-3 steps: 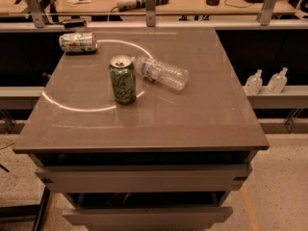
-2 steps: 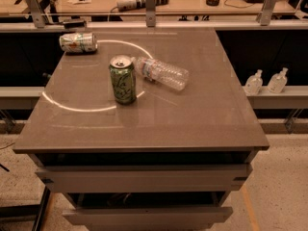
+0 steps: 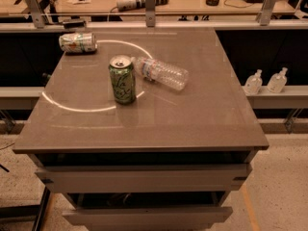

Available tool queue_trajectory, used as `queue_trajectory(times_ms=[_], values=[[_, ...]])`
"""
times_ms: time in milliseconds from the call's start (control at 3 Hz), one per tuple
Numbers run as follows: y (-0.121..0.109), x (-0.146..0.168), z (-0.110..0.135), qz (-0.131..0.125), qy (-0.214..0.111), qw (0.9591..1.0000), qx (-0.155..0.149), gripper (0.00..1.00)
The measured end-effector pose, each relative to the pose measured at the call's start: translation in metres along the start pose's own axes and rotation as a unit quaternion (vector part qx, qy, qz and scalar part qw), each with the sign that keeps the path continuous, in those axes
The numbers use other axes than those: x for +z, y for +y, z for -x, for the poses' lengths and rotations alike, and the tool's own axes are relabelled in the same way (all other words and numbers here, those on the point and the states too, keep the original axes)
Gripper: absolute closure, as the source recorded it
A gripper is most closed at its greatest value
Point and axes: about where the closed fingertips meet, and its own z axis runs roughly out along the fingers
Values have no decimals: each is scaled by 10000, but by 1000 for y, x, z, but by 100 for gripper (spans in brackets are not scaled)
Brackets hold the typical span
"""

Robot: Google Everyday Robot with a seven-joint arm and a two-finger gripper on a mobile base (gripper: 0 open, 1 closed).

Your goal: Knock coke can over

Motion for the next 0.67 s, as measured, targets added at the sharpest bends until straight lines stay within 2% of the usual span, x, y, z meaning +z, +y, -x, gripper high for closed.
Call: queue_trajectory(times_ms=[333,667], values=[[-6,12,-39,10,-166,9995,278,0],[-3,24,-63,173,-802,9949,587,0]])
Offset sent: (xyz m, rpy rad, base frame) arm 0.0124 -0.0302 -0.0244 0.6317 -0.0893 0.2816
